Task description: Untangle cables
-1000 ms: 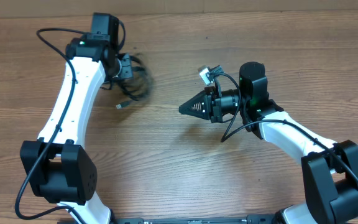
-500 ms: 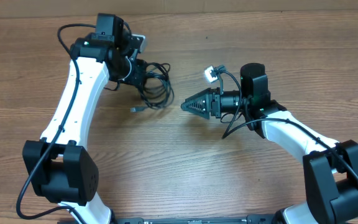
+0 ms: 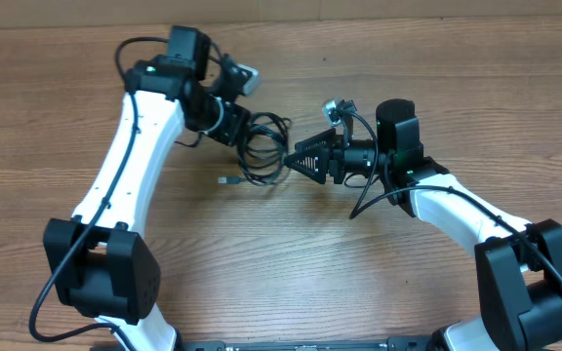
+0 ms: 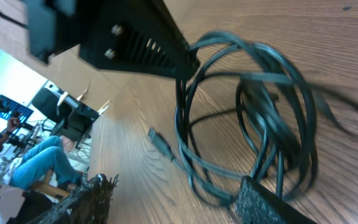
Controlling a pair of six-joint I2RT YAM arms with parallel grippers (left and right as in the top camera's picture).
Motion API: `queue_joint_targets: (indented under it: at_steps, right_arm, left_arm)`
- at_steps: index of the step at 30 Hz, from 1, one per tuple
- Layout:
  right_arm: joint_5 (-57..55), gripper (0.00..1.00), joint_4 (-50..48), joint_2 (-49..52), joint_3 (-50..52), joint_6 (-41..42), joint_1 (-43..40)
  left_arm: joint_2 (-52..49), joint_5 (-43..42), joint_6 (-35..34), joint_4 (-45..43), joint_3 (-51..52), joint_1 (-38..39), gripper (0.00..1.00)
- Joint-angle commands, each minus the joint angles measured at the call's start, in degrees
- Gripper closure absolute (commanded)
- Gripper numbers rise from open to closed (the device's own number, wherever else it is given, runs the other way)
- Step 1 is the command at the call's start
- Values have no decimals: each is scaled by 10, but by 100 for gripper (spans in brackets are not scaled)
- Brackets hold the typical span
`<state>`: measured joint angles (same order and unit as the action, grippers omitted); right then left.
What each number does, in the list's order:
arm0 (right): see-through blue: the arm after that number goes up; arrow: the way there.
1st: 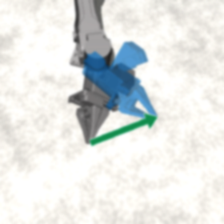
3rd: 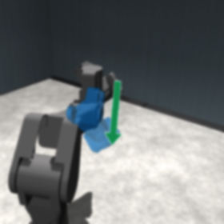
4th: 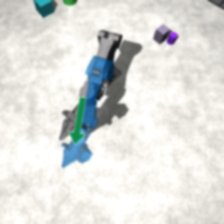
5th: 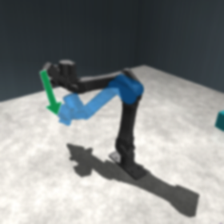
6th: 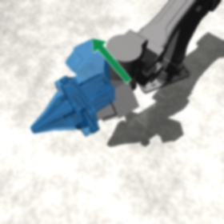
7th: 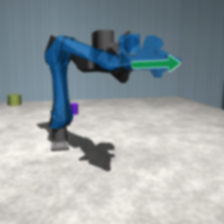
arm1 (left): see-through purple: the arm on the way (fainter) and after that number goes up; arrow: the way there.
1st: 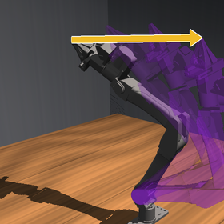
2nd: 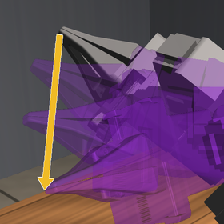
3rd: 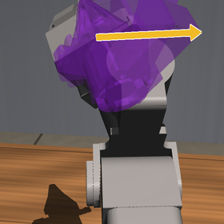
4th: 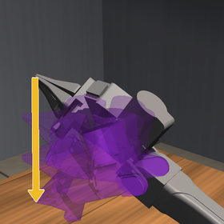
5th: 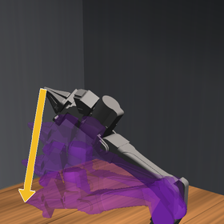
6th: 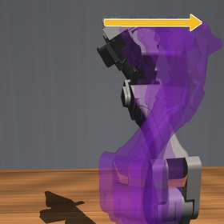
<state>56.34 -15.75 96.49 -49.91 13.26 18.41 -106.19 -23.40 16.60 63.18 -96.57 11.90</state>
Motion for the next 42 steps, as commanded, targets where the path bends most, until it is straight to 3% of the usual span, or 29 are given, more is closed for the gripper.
queue_joint_targets:
  at_steps: [1,6,10,13,18,21,27,36,42]
  right_arm:
    - [-36,36,7,-14,0,-18,3]
    - [-122,38,43,-14,0,-17,-4]
    - [-122,39,55,-14,0,-18,-11]
    - [-122,40,56,-14,0,-18,-15]
    - [-122,40,22,-14,0,25,-27]
    - [-124,40,-1,-14,0,63,-41]
    - [-129,40,21,-14,0,62,-47]
    - [-139,51,93,-14,0,63,-40]
    - [-139,52,155,-14,0,62,-21]
  left_arm:
    - [-2,-25,70,2,-7,26,96]
    - [-2,41,142,13,-7,45,96]
    - [-2,78,148,14,-7,44,96]
    - [-2,90,196,17,-7,42,96]
    - [-2,89,325,45,-7,42,96]
    - [-2,82,369,55,-7,45,96]
    - [-2,47,466,59,-7,73,96]
    - [-2,54,481,5,-7,125,96]
    - [-2,56,481,-31,-7,140,96]
